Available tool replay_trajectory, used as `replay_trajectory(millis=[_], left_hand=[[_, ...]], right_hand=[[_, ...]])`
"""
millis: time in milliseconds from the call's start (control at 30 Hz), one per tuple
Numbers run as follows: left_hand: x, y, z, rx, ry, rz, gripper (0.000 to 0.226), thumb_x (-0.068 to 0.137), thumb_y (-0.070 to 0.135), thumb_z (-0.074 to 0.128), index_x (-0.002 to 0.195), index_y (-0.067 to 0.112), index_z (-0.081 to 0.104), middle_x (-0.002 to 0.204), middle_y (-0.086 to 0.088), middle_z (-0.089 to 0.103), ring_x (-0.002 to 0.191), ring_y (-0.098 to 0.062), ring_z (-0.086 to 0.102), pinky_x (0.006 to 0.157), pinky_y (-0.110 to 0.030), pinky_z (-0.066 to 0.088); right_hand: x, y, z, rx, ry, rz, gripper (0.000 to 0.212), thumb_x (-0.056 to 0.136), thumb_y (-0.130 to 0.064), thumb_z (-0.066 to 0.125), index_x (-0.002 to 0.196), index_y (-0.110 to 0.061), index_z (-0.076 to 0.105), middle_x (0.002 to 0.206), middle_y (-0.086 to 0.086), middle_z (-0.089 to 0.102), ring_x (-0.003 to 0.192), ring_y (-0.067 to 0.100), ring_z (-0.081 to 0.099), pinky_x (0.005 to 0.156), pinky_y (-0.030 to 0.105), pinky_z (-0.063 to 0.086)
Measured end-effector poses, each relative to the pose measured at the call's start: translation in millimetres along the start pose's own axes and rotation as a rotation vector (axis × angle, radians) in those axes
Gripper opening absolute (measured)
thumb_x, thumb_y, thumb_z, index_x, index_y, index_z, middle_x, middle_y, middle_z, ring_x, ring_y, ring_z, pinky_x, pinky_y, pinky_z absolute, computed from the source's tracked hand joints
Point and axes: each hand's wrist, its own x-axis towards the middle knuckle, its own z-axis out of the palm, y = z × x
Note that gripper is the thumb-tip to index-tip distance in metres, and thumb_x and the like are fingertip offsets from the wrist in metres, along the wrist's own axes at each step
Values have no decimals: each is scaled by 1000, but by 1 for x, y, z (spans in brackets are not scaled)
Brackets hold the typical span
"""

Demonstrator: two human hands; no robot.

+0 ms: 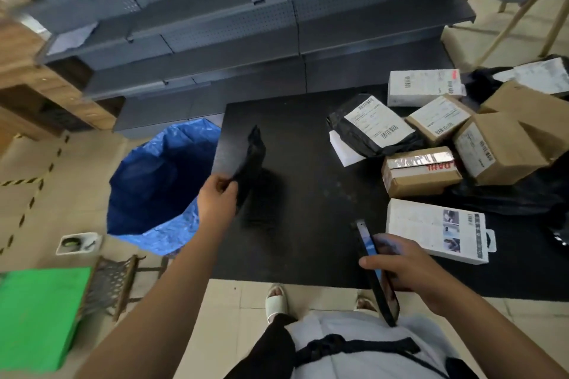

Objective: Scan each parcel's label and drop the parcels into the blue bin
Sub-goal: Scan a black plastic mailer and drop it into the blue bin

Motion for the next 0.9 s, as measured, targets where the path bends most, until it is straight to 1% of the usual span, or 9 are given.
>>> replay_trajectory(millis=[133, 233, 333, 433, 500, 600, 733, 800, 900], left_hand=[[-47, -33, 23, 307, -188, 238, 3, 90, 15, 65, 91, 16, 62, 93, 3, 59, 82, -17, 57, 73, -29, 40], [-78, -69, 41, 442, -291, 347, 5, 84, 14, 68, 89, 14, 67, 103, 2, 60, 98, -20, 55, 86, -36, 49], [-100, -90, 55, 548, -374, 415, 13, 84, 21, 67, 95, 17, 72, 118, 2, 63, 115, -22, 54, 100, -45, 47], [-114, -91, 64, 649, -519, 395, 21, 90, 30, 61, 106, 23, 72, 135, 5, 55, 131, -19, 45, 113, -40, 34], [-115, -88, 65, 598, -558, 403, 21, 92, 34, 60, 108, 24, 71, 140, 4, 52, 136, -20, 42, 112, -38, 35], [-103, -78, 55, 465, -483, 352, 19, 98, 26, 59, 112, 22, 71, 146, 2, 49, 140, -20, 37, 112, -33, 35], [-48, -69, 28, 414, -355, 284, 21, 97, 13, 59, 113, 20, 70, 137, 3, 57, 133, -19, 44, 110, -27, 30], [-10, -71, 18, 449, -449, 278, 32, 91, 8, 63, 120, 20, 69, 135, -4, 60, 133, -25, 47, 113, -37, 32], [35, -79, 17, 420, -782, 132, 58, 85, 6, 71, 133, 37, 60, 142, -3, 43, 135, -25, 40, 115, -40, 33]], right_hand=[[3, 0, -2, -43, -31, -14, 66, 89, -23, 79, 147, -20, 47, 123, -2, 54, 111, 21, 56, 86, 36, 49], [2, -1, -3, -57, -52, -22, 57, 89, -23, 79, 139, -23, 51, 114, -7, 58, 103, 16, 58, 76, 30, 50], [2, 2, -4, -68, -51, -15, 51, 88, -22, 80, 133, -22, 56, 122, 1, 65, 109, 21, 64, 79, 33, 55], [0, 3, -2, -62, -43, -11, 47, 87, -22, 80, 127, -25, 57, 122, 2, 66, 109, 21, 64, 79, 32, 55], [-2, 3, 1, -56, -34, -15, 43, 87, -22, 80, 123, -28, 56, 120, 0, 66, 108, 20, 64, 79, 31, 54], [-3, 4, 5, -47, -21, -14, 41, 88, -22, 80, 117, -32, 54, 120, 0, 65, 110, 21, 63, 89, 36, 54], [-3, 1, 14, -32, 31, 1, 47, 88, -22, 80, 126, -27, 54, 123, 3, 64, 113, 25, 63, 87, 36, 54], [-5, -3, 23, -23, 70, 10, 48, 88, -23, 81, 126, -28, 53, 127, 4, 63, 115, 26, 63, 88, 37, 54], [-8, -7, 35, -36, 111, 19, 47, 87, -24, 81, 126, -29, 53, 128, 4, 63, 113, 25, 64, 89, 38, 56]])
